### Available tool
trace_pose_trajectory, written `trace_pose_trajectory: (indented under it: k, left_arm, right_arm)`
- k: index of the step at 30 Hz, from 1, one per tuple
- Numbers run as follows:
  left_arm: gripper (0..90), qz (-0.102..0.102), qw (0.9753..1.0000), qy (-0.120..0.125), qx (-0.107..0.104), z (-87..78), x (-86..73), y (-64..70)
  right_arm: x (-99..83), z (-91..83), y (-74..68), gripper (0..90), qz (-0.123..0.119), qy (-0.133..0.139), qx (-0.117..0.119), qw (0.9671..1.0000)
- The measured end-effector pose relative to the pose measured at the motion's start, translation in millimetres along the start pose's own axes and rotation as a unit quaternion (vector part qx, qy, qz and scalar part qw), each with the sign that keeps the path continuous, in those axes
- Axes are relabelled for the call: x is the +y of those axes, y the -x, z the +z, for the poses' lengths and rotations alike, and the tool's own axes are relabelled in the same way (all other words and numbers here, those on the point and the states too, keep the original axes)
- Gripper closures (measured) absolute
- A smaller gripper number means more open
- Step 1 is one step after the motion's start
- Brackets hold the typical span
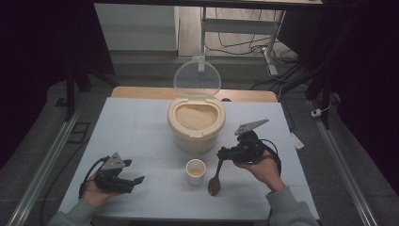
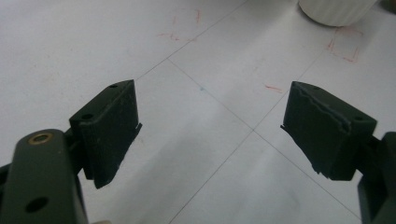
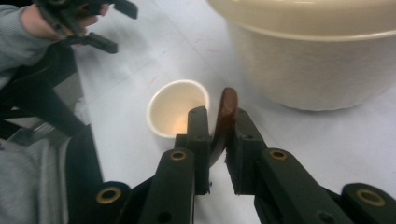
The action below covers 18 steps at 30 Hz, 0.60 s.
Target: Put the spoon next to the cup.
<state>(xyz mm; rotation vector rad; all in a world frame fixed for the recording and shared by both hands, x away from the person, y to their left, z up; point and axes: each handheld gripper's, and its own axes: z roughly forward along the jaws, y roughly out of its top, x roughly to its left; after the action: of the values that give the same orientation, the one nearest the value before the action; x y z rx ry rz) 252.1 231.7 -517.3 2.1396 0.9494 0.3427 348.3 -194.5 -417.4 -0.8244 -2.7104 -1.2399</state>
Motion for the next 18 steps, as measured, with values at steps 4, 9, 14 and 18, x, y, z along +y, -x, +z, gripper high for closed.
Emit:
trace_pose_trajectory:
  k: [4, 9, 14, 18]
  left_arm:
    - [18.1, 0.001, 1.0000, -0.001, 0.001, 0.5, 0.1, 0.4]
    - [18.1, 0.001, 1.0000, -0.002, 0.001, 0.8, 0.1, 0.6]
    - [18.1, 0.002, 1.0000, -0.004, 0.001, 1.3, 0.1, 0.7]
    - [18.1, 0.002, 1.0000, -0.001, 0.000, 0.6, -0.1, 0.7]
  right_arm:
    - [-5.1, 6.9, 6.4, 74.4, -0.008, 0.017, -0.031, 0.9993]
    - [-15.7, 21.0, 20.4, 67.5, 0.002, 0.034, -0.072, 0.9968]
    - [-22.9, 37.4, 35.4, 62.1, 0.015, 0.030, -0.103, 0.9941]
    - [-27.5, 50.8, 45.1, 58.7, 0.031, 0.024, -0.118, 0.9923]
